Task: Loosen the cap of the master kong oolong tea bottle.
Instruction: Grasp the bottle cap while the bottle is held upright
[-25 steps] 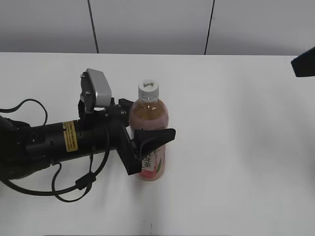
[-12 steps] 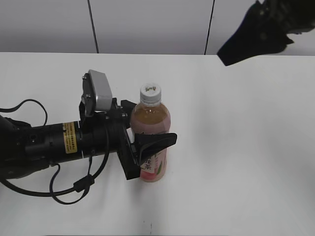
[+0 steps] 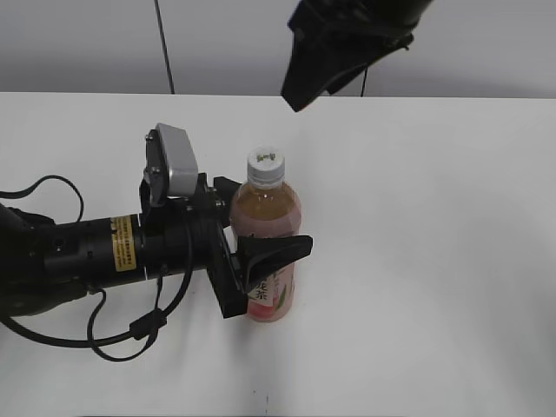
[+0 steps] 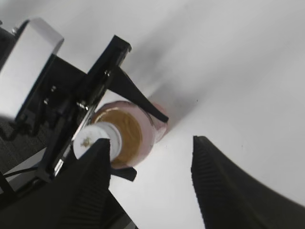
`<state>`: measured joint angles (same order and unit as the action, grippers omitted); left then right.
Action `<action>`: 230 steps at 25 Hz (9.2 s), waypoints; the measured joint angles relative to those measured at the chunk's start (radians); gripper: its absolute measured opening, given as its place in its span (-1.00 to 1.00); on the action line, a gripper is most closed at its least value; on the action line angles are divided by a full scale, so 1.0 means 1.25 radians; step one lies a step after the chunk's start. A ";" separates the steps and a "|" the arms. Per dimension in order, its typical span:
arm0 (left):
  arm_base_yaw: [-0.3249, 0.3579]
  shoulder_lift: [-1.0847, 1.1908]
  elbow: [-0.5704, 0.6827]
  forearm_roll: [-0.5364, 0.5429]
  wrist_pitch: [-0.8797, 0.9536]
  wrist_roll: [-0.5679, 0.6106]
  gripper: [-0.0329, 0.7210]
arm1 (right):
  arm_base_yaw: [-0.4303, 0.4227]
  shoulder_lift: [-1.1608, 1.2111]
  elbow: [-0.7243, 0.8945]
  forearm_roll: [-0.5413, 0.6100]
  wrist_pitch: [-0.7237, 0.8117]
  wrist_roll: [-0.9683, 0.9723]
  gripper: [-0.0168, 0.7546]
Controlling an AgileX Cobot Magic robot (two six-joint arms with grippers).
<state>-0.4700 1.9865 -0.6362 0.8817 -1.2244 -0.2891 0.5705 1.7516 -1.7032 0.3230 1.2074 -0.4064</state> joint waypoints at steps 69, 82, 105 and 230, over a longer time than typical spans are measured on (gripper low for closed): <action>0.000 0.000 0.000 0.015 -0.002 -0.001 0.29 | 0.147 0.079 0.002 -0.102 0.010 0.041 -0.23; 0.000 0.000 -0.001 0.013 -0.001 -0.002 0.29 | 0.151 0.079 0.002 -0.128 0.011 -0.461 -0.23; 0.000 0.000 -0.001 0.011 0.001 -0.005 0.29 | 0.151 0.079 0.002 -0.129 0.018 -1.475 -0.23; 0.000 0.000 -0.001 0.019 -0.002 -0.002 0.28 | 0.150 0.082 -0.061 -0.120 0.011 0.163 0.32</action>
<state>-0.4700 1.9865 -0.6372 0.9053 -1.2272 -0.2917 0.7583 1.8543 -1.7792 0.1731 1.2212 -0.2025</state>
